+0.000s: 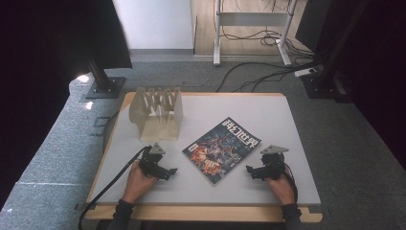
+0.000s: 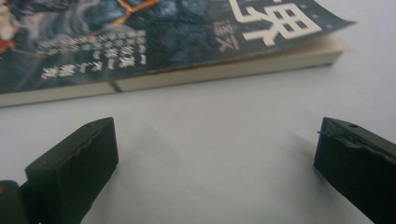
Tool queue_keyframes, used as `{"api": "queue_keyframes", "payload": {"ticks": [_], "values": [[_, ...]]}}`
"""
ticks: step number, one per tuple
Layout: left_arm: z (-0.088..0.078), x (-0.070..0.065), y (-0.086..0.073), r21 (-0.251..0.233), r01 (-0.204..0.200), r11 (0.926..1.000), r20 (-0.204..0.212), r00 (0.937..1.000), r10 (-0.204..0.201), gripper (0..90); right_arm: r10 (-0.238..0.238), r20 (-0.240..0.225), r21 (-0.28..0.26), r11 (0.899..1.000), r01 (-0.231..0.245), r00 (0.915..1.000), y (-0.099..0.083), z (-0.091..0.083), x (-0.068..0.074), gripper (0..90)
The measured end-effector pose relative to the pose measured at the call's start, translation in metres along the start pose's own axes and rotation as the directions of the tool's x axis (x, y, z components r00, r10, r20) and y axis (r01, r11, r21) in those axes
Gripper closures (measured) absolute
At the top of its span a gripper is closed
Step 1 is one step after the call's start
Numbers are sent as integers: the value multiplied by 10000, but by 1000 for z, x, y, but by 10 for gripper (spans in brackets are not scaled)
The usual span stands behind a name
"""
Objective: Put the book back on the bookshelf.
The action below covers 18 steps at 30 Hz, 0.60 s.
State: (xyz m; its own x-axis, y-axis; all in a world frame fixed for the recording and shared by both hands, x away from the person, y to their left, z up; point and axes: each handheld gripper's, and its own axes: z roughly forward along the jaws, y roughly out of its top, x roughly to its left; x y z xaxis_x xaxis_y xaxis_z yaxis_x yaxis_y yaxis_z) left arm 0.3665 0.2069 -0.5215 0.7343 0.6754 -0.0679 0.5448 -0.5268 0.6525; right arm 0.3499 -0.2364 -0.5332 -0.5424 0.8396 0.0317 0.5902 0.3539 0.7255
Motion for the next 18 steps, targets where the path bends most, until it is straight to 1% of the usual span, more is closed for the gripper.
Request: {"api": "queue_keyframes", "payload": {"ticks": [2, 5, 6, 7, 8, 9, 10, 11, 12, 13, 14, 15, 16, 17, 18], "values": [[-3, 1, 2, -281, 110, 9995, 154, 9998, -105, 0, -104, -86, -111, 9999, 103, 9999, 2, -1, 2, 0], [-5, 1, 6, -191, 63, 9998, 245, 9997, -59, 0, -258, -177, -200, 9995, 254, 9995, 7, -3, 5, 0], [-5, -1, 10, 24, -207, 9998, -14, 9998, 207, 0, -301, -177, -239, 9993, 297, 9994, 8, -3, 5, 0], [-4, -4, 14, 334, -591, 9977, -300, 9977, 601, 0, -324, -194, -252, 9992, 319, 9993, 10, -4, 5, 0], [-3, -7, 18, 590, -940, 9938, -479, 9941, 969, 0, -324, -194, -252, 9992, 319, 9993, 10, -4, 5, 0], [-1, -11, 22, 788, -1192, 9897, -525, 9909, 1236, 0, -368, -214, -297, 9989, 361, 9991, 11, -4, 5, 0], [3, -16, 28, 550, -1425, 9883, -495, 9882, 1452, 0, -399, -270, -368, 9986, 388, 9988, 15, -5, 5, 0], [4, -16, 32, 633, -1421, 9878, -374, 9888, 1446, 0, -435, -277, -394, 9983, 424, 9987, 17, -5, 6, 0], [4, -16, 32, 633, -1421, 9878, -374, 9888, 1446, 0, -482, -297, -423, 9980, 469, 9984, 19, -6, 6, 0], [7, -17, 39, 740, -1524, 9855, -443, 9868, 1559, 0, -494, -311, -466, 9978, 479, 9983, 21, -6, 6, 0], [7, -17, 39, 740, -1524, 9855, -443, 9868, 1559, 0, -521, -328, -488, 9975, 505, 9981, 23, -6, 6, 0], [8, -17, 43, 785, -1574, 9844, -389, 9862, 1608, 0, -521, -328, -488, 9975, 505, 9981, 23, -6, 6, 0], [10, -17, 49, 610, -1483, 9871, -181, 9886, 1496, 0, -637, -354, -435, 9971, 621, 9973, 28, -5, 7, 0], [10, -16, 51, 407, -1371, 9897, -47, 9905, 1374, 0, -705, -331, -397, 9968, 692, 9970, 30, -4, 7, 0], [11, -15, 54, 419, -1280, 9909, 156, 9917, 1275, 0, -745, -331, -367, 9966, 733, 9967, 32, -3, 6, 0]]}}
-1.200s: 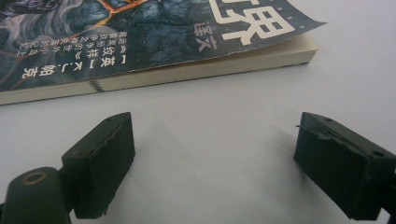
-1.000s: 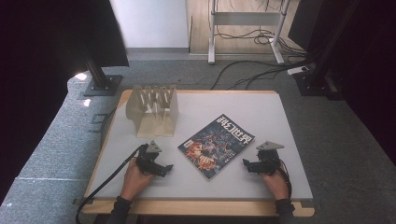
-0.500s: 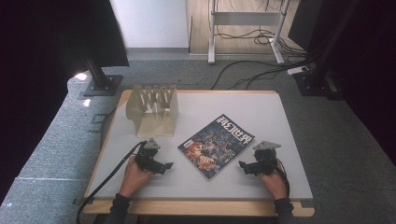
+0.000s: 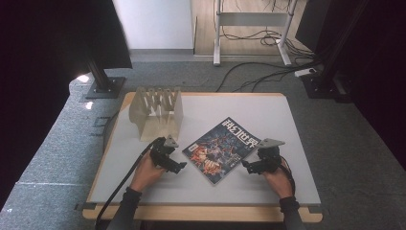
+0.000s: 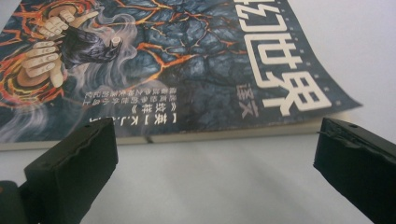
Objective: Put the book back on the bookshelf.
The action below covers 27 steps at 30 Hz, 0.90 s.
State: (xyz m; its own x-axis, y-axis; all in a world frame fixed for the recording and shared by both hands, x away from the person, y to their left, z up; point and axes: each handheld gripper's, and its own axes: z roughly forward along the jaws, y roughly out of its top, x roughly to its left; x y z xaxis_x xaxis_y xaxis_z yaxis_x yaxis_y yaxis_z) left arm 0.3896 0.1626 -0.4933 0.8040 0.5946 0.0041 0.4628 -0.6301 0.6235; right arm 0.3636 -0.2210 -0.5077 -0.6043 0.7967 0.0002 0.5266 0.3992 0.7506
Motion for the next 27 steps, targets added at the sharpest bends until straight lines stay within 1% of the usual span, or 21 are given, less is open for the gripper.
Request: {"api": "queue_keyframes", "payload": {"ticks": [1, 3, 4, 5, 6, 7, 8, 9, 10, 13, 16, 17, 18, 19, 21, 22, 23, 24, 25, 27], "values": [[0, 0, 0, 0, 0, 10000, 0, 10000, 0, 0, 0, 0, 0, 10000, 0, 10000, 0, 0, 0, 0], [3, 2, 9, -23, -66, 10000, -43, 10000, 66, 0, -74, 1, 68, 9999, 74, 10000, 5, 5, -3, 0], [3, 2, 9, -23, -66, 10000, -43, 10000, 66, 0, -74, 1, 68, 9999, 74, 10000, 5, 5, -3, 0], [3, 2, 13, 12, -65, 10000, 31, 10000, 65, 0, -149, -7, 159, 9998, 149, 9999, 9, 9, -5, 0], [4, 2, 16, -23, -79, 10000, 58, 10000, 80, 0, -149, -7, 159, 9998, 149, 9999, 9, 9, -5, 0], [5, 1, 23, -124, -161, 9998, 143, 9998, 163, 0, -163, -8, 182, 9997, 163, 9999, 12, 12, -7, 0], [6, 1, 27, -143, -185, 9997, 211, 9996, 188, 0, -160, -35, 184, 9997, 160, 9999, 13, 14, -8, 0], [6, 1, 27, -143, -185, 9997, 211, 9996, 188, 0, -160, -35, 184, 9997, 160, 9999, 13, 14, -8, 0], [8, 0, 35, -205, -250, 9995, 258, 9993, 255, 0, -140, -58, 255, 9996, 142, 9999, 17, 18, -10, 0], [14, -2, 47, -139, -438, 9989, 357, 9984, 443, 0, -169, -47, 325, 9993, 170, 9998, 22, 24, -14, 0], [23, -6, 57, -105, -613, 9981, 458, 9970, 617, 0, -130, -69, 357, 9993, 133, 9999, 27, 31, -18, 0], [23, -6, 57, -105, -613, 9981, 458, 9970, 617, 0, -134, -64, 380, 9992, 136, 9999, 29, 33, -20, 0], [26, -7, 61, -106, -620, 9980, 532, 9966, 625, 0, -120, -93, 420, 9990, 124, 9999, 30, 36, -22, 0], [33, -9, 66, -134, -709, 9974, 597, 9956, 716, 0, -89, -115, 430, 9990, 94, 9999, 31, 38, -24, 0], [40, -9, 70, -56, -673, 9977, 689, 9953, 675, 0, -33, -175, 481, 9988, 41, 9998, 33, 43, -28, 0], [40, -9, 70, -56, -673, 9977, 689, 9953, 675, 0, -33, -175, 481, 9988, 41, 9998, 33, 43, -28, 0], [47, -8, 70, -95, -648, 9979, 729, 9952, 653, 0, 21, -227, 525, 9986, -9, 9997, 34, 46, -33, 0], [47, -8, 70, -95, -648, 9979, 729, 9952, 653, 0, 21, -227, 525, 9986, -9, 9997, 34, 46, -33, 0], [54, -6, 69, -11, -503, 9987, 860, 9950, 502, 0, 76, -266, 553, 9985, -61, 9996, 35, 50, -38, 0], [60, -3, 67, 171, -566, 9982, 771, 9955, 552, 0, 122, -263, 626, 9980, -106, 9996, 34, 54, -42, 0]]}}
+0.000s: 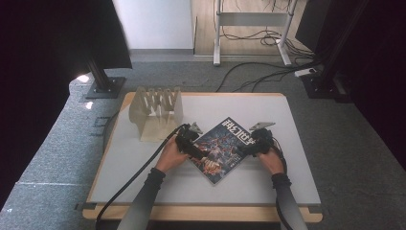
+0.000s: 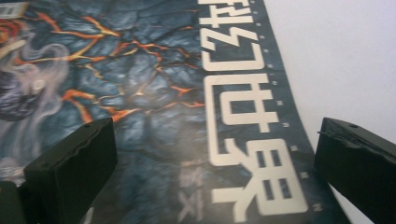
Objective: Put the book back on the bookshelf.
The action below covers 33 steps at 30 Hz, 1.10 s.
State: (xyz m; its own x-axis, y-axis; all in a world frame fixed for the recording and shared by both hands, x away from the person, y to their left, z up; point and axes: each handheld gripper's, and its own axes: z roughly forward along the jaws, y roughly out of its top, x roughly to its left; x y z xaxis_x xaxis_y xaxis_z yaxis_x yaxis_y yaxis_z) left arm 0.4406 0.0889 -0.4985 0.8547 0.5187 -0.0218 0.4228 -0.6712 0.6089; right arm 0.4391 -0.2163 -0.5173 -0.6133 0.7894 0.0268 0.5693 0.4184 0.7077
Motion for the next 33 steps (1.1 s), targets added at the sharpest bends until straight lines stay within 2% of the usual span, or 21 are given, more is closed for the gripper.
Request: {"api": "queue_keyframes", "payload": {"ticks": [7, 9, 10, 14, 15, 18, 24, 33], "values": [[13, 7, -5, 226, 67, 9997, 53, 10000, -68, 0, 123, -148, 173, 9998, -121, 9998, -2, 9, -12, 0], [18, 10, -7, 112, 381, 9992, 394, 9985, -386, 0, 399, -479, 153, 9991, -392, 9981, -4, 13, -17, 0], [19, 11, -8, 136, 414, 9991, 555, 9976, -421, 0, 423, -589, 137, 9990, -416, 9974, -4, 13, -19, 0], [20, 9, -9, 78, 368, 9993, 672, 9970, -372, 0, 296, -694, 117, 9995, -288, 9971, -5, 13, -18, 0], [20, 6, -8, 82, 336, 9994, 753, 9966, -341, 0, 213, -769, 130, 9997, -203, 9968, -5, 12, -17, 0], [20, 1, -9, 113, 393, 9992, 596, 9974, -399, 0, 59, -880, 191, 9998, -42, 9961, -6, 11, -12, 0], [17, -5, -15, 6, 396, 9992, 581, 9975, -396, 0, 122, -886, 67, 9999, -116, 9960, -11, 9, -7, 0], [3, -25, -35, -152, 313, 9994, 625, 9976, -303, 0, 29, -861, -82, 10000, -36, 9963, -26, -4, 17, 0]]}}
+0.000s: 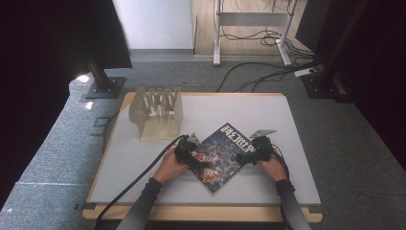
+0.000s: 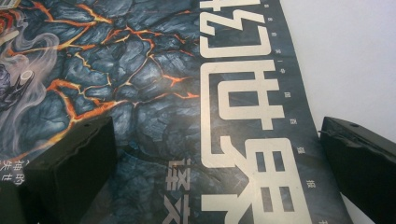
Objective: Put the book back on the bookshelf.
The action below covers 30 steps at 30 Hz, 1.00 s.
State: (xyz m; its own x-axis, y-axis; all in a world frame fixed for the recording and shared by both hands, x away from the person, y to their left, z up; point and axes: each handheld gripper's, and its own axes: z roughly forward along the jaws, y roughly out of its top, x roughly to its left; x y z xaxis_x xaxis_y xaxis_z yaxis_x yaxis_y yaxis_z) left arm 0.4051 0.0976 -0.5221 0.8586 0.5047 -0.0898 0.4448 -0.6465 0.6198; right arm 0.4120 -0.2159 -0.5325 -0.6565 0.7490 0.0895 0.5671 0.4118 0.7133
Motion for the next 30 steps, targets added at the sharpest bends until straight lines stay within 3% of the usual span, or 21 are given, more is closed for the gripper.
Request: {"api": "queue_keyframes", "payload": {"ticks": [14, 21, 22, 25, 27, 30], "values": [[-21, -34, -31, 62, -79, 9999, 95, 9999, 78, 0, -83, 109, -75, 9999, 84, 9999, -25, -20, 49, 0], [-25, -34, -33, 233, -164, 9996, 135, 9998, 161, 0, -287, 420, -99, 9995, 291, 9987, -32, -29, 54, 0], [-29, -30, -34, 156, -155, 9998, -288, 9995, 160, 0, -307, 618, -112, 9994, 315, 9976, -35, -35, 54, 0], [-34, -22, -35, 195, -143, 9997, -641, 9978, 155, 0, -240, 685, -90, 9997, 247, 9974, -41, -41, 52, 0], [-42, -8, -39, 287, 50, 9996, -1193, 9929, -15, 0, -24, 834, -135, 9999, 35, 9965, -49, -51, 46, 0], [-47, 3, -42, 290, 286, 9992, -1531, 9879, -239, 0, 23, 952, -54, 10000, -18, 9955, -54, -55, 43, 0]]}}
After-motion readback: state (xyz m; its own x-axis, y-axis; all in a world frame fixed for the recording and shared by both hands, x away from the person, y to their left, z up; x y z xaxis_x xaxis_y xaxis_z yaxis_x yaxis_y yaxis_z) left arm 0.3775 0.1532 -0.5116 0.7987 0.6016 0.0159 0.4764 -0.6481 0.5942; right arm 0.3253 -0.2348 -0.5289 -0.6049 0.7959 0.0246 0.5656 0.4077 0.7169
